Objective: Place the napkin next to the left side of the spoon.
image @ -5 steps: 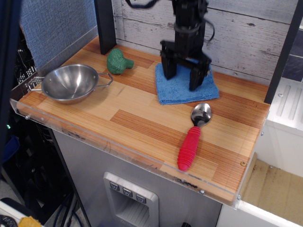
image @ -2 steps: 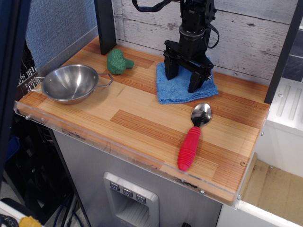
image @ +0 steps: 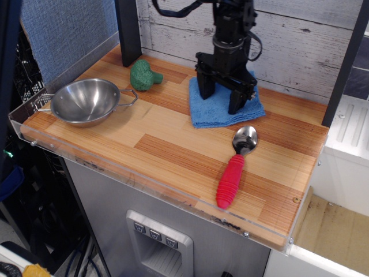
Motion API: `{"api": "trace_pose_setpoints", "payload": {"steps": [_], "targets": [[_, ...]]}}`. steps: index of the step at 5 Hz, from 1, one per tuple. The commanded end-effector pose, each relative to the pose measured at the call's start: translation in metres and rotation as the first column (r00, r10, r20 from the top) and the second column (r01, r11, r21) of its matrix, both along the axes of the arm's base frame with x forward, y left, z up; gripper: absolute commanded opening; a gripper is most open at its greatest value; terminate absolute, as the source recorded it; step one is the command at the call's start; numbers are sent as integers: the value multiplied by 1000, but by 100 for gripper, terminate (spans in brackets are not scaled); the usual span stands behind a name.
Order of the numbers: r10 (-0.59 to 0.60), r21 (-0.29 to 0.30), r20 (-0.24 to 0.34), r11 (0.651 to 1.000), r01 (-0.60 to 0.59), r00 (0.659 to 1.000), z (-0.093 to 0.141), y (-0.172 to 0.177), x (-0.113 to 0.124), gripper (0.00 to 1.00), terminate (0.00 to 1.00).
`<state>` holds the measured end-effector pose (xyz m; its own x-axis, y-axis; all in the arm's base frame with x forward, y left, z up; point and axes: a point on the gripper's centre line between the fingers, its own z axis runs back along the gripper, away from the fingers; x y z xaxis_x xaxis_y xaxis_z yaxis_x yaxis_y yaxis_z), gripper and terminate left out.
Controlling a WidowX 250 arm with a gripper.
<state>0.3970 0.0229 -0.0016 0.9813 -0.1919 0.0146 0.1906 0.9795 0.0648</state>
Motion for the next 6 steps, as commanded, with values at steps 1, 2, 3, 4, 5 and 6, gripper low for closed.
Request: {"api": "trace_pose_setpoints", "payload": {"steps": [1, 2, 3, 4, 5, 6], "targets": [[45, -44, -231, 997, -57, 972, -35, 28, -67, 100, 0], [39, -21, -262, 999, -46, 964, -38, 32, -94, 100, 0], [34, -9, -270, 999, -38, 962, -35, 33, -119, 100, 0], [37, -19, -280, 999, -44, 959, -32, 37, -151, 100, 0], [30, -20, -277, 999, -37, 960, -29, 42, -177, 100, 0], [23, -15, -275, 1000, -28, 961, -28, 48, -193, 100, 0]]}}
